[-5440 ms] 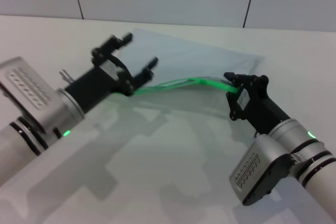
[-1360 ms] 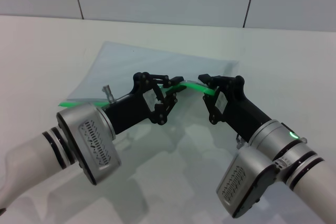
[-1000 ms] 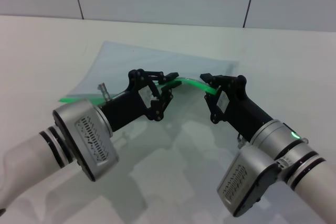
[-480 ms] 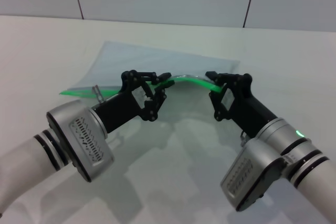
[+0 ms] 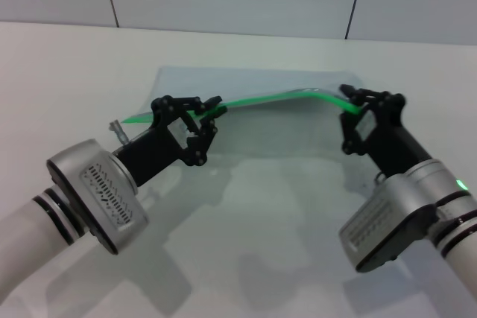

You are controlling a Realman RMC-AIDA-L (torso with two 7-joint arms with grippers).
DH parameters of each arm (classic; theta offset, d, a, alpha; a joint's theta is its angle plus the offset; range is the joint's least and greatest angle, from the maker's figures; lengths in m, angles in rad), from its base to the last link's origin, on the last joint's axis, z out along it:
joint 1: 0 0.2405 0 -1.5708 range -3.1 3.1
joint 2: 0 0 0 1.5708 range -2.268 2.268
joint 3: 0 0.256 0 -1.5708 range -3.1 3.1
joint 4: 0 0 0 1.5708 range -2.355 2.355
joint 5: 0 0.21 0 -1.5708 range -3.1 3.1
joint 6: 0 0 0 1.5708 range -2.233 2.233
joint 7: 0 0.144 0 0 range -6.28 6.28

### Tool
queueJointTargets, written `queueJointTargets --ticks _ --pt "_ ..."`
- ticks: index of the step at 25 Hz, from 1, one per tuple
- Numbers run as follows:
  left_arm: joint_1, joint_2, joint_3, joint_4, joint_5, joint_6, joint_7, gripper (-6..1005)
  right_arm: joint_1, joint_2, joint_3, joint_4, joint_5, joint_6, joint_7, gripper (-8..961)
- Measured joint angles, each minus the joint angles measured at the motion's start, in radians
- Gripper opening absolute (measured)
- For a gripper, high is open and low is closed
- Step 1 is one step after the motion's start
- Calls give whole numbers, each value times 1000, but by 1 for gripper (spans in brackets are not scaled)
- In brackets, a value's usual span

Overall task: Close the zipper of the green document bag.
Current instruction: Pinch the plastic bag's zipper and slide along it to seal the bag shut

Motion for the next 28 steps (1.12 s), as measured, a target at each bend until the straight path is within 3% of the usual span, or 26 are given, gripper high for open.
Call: queueJointTargets --ticks 7,17,23,28 --pt "19 2 -11 6 -35 3 0 84 -14 -1 1 35 111 -41 5 64" --pt "32 4 -12 8 -46 26 0 84 -24 0 16 96 121 -61 77 65" --pt "29 2 -13 6 -47 64 -1 83 -55 4 70 94 123 -177 88 66" --pt "35 2 -48 2 -47 118 -56 246 -77 4 65 98 122 -274 204 165"
